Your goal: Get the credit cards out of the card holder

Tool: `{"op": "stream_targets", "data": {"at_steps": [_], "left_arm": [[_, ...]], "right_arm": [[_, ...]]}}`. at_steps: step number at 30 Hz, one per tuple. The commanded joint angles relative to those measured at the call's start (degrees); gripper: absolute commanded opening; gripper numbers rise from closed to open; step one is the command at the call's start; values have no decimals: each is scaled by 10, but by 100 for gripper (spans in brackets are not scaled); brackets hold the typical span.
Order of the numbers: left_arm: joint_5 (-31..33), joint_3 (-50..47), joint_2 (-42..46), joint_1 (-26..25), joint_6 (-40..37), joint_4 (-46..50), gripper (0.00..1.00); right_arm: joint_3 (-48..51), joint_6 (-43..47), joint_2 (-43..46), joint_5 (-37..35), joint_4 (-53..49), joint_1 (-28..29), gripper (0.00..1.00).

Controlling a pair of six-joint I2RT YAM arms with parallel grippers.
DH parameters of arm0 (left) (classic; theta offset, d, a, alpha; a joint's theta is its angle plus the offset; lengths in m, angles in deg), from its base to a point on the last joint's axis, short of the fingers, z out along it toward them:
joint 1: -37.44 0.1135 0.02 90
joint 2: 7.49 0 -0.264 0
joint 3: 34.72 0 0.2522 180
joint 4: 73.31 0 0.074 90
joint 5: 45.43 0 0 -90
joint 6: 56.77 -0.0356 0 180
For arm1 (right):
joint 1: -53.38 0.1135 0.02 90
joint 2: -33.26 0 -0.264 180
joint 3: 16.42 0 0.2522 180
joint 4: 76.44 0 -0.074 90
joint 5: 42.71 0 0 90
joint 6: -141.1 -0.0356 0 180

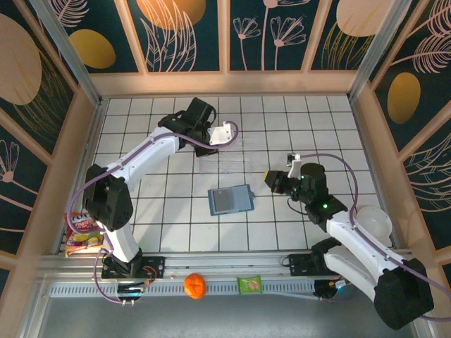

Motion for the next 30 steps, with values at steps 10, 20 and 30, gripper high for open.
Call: {"op": "stream_targets", "data": {"at_steps": [10, 20, 30], "left_arm": [[1, 31, -50, 5, -11, 14, 0], [29, 25, -57, 9, -6, -8, 0], [51, -5, -46, 10, -12, -30, 0]], "right_arm": [[-6, -4, -34, 12, 35, -8, 8], [-8, -3, -40, 19, 37, -17, 8], [-9, -4, -41, 26, 42, -21, 8]]}}
